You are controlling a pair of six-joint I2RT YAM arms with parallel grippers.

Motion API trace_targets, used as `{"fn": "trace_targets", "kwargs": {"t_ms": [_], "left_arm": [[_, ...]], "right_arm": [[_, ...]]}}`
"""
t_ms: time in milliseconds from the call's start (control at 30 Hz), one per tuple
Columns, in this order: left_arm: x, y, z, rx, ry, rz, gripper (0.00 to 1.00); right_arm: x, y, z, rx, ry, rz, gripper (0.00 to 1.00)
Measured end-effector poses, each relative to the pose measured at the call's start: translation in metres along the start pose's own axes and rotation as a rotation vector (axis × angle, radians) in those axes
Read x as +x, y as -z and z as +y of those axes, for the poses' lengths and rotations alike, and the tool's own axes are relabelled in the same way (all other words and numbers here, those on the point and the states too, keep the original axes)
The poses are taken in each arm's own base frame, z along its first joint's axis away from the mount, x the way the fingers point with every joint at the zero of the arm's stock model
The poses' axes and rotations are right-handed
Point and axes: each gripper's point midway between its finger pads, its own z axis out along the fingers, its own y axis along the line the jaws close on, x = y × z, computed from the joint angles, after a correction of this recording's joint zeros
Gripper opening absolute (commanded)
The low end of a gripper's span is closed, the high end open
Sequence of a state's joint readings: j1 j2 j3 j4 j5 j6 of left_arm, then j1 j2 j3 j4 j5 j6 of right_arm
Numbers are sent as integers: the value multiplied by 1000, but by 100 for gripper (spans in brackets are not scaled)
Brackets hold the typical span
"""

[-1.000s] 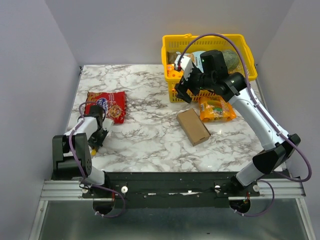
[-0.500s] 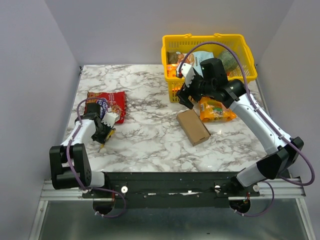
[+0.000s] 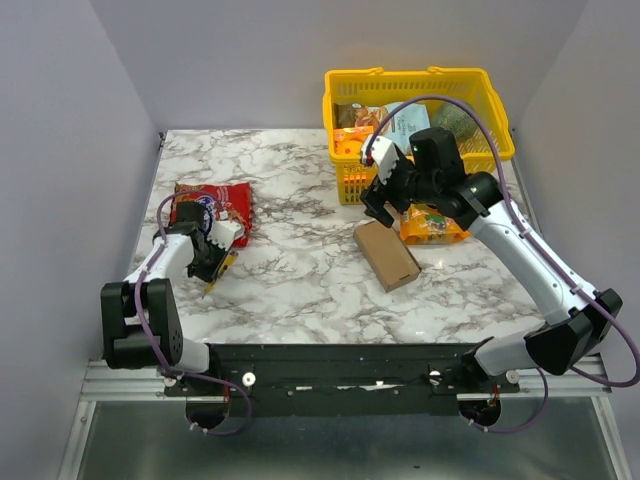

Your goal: Unpack the express box

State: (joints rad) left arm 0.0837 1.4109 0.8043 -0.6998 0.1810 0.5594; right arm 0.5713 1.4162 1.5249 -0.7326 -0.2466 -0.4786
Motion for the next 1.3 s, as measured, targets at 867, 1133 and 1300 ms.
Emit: {"fn": "trace_targets", "kwargs": {"t_ms": [867, 1133, 1300], "left_arm": [[-127, 87, -87, 276, -324, -424, 0], [-218, 151, -168, 434, -552, -654, 0], [-232, 155, -181, 489, -522, -683, 0]], "right_arm": [[-10, -16, 23, -141, 59, -98, 95], [-72, -25, 24, -268, 80, -257, 81], [-79, -20, 34, -332, 101, -299, 79]]}}
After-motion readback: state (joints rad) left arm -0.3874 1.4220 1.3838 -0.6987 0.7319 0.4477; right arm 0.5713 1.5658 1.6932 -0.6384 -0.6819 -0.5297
